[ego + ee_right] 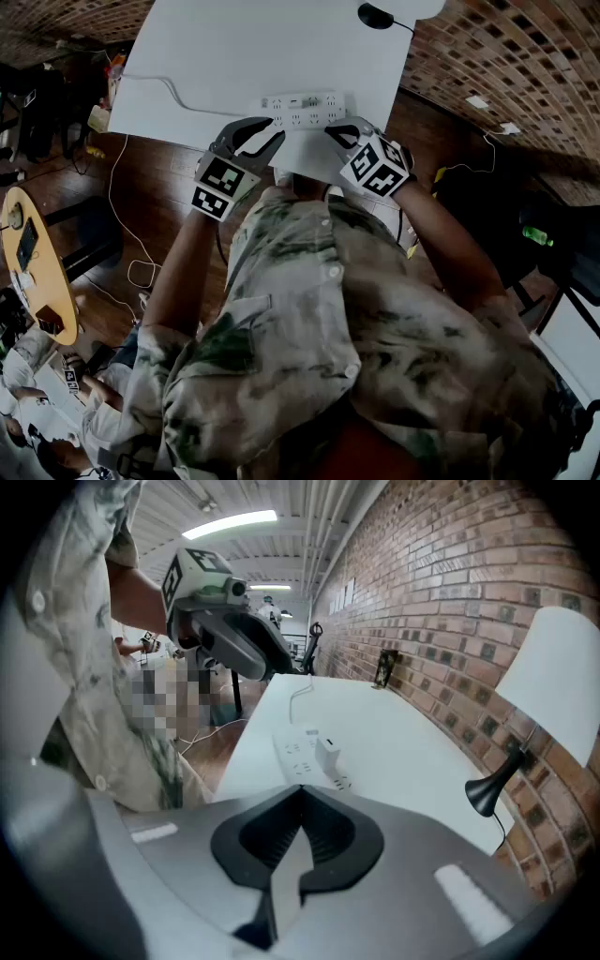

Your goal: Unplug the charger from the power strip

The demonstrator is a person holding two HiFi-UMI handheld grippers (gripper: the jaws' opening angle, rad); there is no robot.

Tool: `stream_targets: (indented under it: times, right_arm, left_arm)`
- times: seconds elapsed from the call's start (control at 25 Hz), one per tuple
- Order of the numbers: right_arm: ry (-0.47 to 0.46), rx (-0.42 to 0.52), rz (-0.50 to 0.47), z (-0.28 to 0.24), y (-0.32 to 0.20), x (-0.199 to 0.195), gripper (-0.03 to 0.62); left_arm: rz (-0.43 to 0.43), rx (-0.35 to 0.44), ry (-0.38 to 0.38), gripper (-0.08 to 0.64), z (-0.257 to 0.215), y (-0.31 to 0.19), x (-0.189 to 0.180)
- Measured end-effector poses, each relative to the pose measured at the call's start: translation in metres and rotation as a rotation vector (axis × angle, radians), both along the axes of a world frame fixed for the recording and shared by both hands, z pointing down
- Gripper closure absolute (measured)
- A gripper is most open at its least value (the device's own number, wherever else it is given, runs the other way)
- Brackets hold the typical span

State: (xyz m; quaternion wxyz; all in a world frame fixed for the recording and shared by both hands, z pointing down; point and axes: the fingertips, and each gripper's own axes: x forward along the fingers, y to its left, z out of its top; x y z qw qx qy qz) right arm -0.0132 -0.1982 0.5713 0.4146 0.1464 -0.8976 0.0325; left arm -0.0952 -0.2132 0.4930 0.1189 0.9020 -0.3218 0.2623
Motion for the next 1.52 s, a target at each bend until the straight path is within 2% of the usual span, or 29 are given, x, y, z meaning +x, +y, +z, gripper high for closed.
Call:
stream_targets:
  times: [0.2, 0.36, 0.44, 0.52, 0.6, 0.68, 0.72, 0.92, 1.12, 1.2, 1.32, 1.4, 1.52]
  right_arm:
    - [0.036, -0.02, 0.04, 0.02, -0.04, -0.026, 0.584]
    - [0.092, -0.003, 0.036, 0.038, -0.046, -0.039, 0.584]
    - [0.124, -0.003, 0.039, 0.048, -0.04, -0.041, 0.584]
    - [0.124, -0.032, 0.083, 0.053, -0.035, -0.041, 0.586]
    - [0.118, -0.079, 0.137, 0.052, -0.036, -0.042, 0.589]
    - [0.14, -0.114, 0.148, 0.052, -0.039, -0.045, 0.589]
    - [0.157, -0.125, 0.145, 0.053, -0.04, -0.047, 0.589]
    - [0.21, -0.146, 0.188, 0.054, -0.038, -0.046, 0.591]
    - [0.257, -0.172, 0.197, 0.055, -0.037, -0.045, 0.592]
    - [0.265, -0.181, 0.201, 0.055, -0.036, -0.047, 0.592]
    - [0.275, -0.188, 0.206, 0.057, -0.037, -0.046, 0.594]
    - [0.261, -0.191, 0.2, 0.057, -0.038, -0.042, 0.594]
    - [0.22, -0.211, 0.196, 0.057, -0.038, -0.039, 0.592]
  left_arm:
    - [0.2, -0.016, -0.136, 0.41, 0.042, -0.04, -0.001]
    - [0.361, -0.028, -0.217, 0.407, 0.075, -0.054, 0.01]
    - [0.435, -0.048, -0.23, 0.407, 0.089, -0.052, 0.015]
    - [0.489, -0.076, -0.219, 0.407, 0.101, -0.049, 0.019]
    - [0.528, -0.083, -0.208, 0.41, 0.107, -0.049, 0.021]
    - [0.554, -0.084, -0.203, 0.425, 0.11, -0.05, 0.019]
    - [0.563, -0.085, -0.201, 0.453, 0.111, -0.049, 0.019]
    - [0.572, -0.078, -0.188, 0.457, 0.11, -0.045, 0.021]
    - [0.564, -0.115, -0.196, 0.46, 0.11, -0.045, 0.022]
    - [0.548, -0.132, -0.162, 0.46, 0.102, -0.046, 0.021]
    - [0.47, -0.063, -0.056, 0.457, 0.047, -0.078, 0.023]
    - [0.454, -0.009, -0.045, 0.457, 0.013, -0.104, 0.023]
    - [0.439, 0.032, -0.054, 0.456, -0.014, -0.124, 0.011]
